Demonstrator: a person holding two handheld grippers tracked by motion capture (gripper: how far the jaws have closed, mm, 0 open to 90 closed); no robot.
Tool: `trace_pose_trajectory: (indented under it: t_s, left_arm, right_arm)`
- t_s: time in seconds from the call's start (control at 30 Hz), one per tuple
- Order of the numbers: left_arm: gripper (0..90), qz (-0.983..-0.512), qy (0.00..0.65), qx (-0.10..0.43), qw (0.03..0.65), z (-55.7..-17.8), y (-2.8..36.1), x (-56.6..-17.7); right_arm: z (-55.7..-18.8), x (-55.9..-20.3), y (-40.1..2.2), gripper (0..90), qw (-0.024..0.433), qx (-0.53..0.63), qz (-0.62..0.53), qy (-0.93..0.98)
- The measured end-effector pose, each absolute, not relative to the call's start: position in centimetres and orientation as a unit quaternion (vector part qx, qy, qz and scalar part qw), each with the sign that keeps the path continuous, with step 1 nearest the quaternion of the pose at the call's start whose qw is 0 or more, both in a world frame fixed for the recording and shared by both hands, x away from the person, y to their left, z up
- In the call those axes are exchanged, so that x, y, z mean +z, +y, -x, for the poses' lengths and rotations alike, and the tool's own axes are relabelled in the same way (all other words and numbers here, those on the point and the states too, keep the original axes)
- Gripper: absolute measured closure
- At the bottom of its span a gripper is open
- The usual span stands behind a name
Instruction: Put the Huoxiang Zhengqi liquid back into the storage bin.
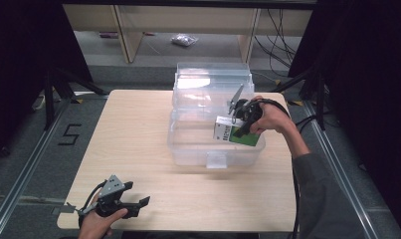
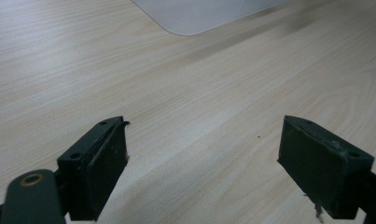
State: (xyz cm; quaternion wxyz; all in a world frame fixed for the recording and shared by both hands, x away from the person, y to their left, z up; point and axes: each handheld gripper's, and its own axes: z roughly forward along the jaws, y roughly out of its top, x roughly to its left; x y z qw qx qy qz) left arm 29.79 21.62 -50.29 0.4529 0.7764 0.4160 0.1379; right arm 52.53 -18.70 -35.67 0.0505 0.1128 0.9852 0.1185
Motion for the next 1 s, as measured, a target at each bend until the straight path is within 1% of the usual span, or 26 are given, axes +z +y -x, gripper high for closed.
trace_pose_trajectory:
  t_s: [0.2, 0.23, 0.53, 0.77, 0.8, 0.83, 0.93, 1.0]
  left_arm:
    - [14.9, -0.777, 0.414, 0.138, 0.455, -29.8, 21.6, -50.4]
    - [14.9, -0.776, 0.414, 0.137, 0.455, -29.8, 21.6, -50.4]
    - [14.9, -0.774, 0.418, 0.137, 0.455, -29.8, 21.5, -50.3]
    - [14.9, -0.774, 0.418, 0.137, 0.455, -29.8, 21.5, -50.3]
    - [14.9, -0.774, 0.418, 0.137, 0.455, -29.8, 21.5, -50.3]
    - [14.9, -0.774, 0.418, 0.138, 0.455, -29.8, 21.5, -50.3]
    - [14.9, -0.775, 0.418, 0.137, 0.454, -29.8, 21.5, -50.3]
    - [14.9, -0.775, 0.418, 0.137, 0.454, -29.8, 21.6, -50.3]
  right_arm:
    - [-52.6, -36.9, -18.8, 64.9, 0.043, 0.109, -0.106, 0.987]
    - [-52.5, -37.0, -18.9, 64.9, 0.048, 0.106, -0.111, 0.987]
    - [-53.0, -38.7, -19.4, 64.7, 0.034, 0.113, -0.107, 0.987]
    - [-53.2, -39.3, -19.3, 64.5, 0.034, 0.106, -0.112, 0.987]
    - [-53.3, -39.4, -19.3, 64.5, 0.028, 0.104, -0.105, 0.989]
    - [-53.3, -39.4, -19.3, 64.5, 0.032, 0.11, -0.103, 0.988]
    - [-53.3, -39.7, -19.2, 64.4, 0.023, 0.105, -0.113, 0.988]
    - [-53.5, -39.9, -19.2, 64.4, 0.028, 0.104, -0.109, 0.988]
